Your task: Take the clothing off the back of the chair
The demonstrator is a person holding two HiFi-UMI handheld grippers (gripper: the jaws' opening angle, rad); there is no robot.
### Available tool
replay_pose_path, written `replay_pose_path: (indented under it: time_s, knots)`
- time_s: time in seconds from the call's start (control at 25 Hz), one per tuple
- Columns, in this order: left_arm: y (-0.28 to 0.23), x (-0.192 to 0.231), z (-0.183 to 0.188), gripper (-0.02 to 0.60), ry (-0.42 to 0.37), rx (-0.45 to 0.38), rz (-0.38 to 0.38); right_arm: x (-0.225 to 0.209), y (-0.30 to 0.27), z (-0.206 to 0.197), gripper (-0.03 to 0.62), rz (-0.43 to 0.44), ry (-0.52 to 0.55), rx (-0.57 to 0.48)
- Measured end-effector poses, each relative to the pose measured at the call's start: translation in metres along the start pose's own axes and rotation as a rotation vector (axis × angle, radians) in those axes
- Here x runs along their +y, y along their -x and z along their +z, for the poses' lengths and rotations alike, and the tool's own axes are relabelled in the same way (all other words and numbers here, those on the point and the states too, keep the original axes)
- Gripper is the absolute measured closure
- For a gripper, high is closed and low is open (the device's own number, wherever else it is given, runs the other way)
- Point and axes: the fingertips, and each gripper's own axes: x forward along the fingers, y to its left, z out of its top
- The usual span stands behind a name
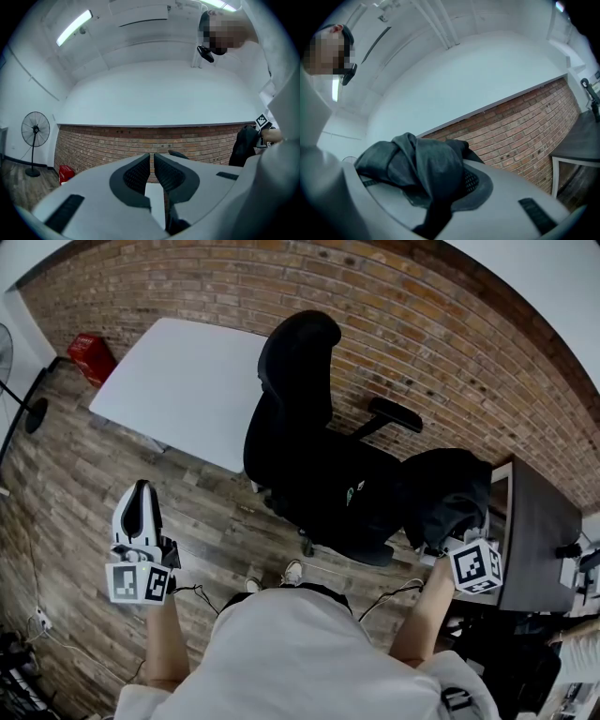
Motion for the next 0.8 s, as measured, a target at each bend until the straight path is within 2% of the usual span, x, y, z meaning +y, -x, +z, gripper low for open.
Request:
replay_pose_path:
  time_s: [0.2, 0.4, 0.8]
  knots:
    - [-0.007, -0.008, -0.001, 0.534, -0.007, 0.007, -0.021, 0.002, 0.004, -0.008, 0.546, -0.016, 0.052, 0.026]
    - [-0.013, -0.022, -0.003, 0.534, -0.025, 0.013, -0.044, 0.006, 0.011, -0.010, 0.546, 0.006, 0.094, 0.047]
    - [-0.010, -0.024, -0.005, 0.534, -0.014, 0.014, -0.054, 0.023, 0.015, -0.015, 0.545, 0.044, 0.091, 0.060]
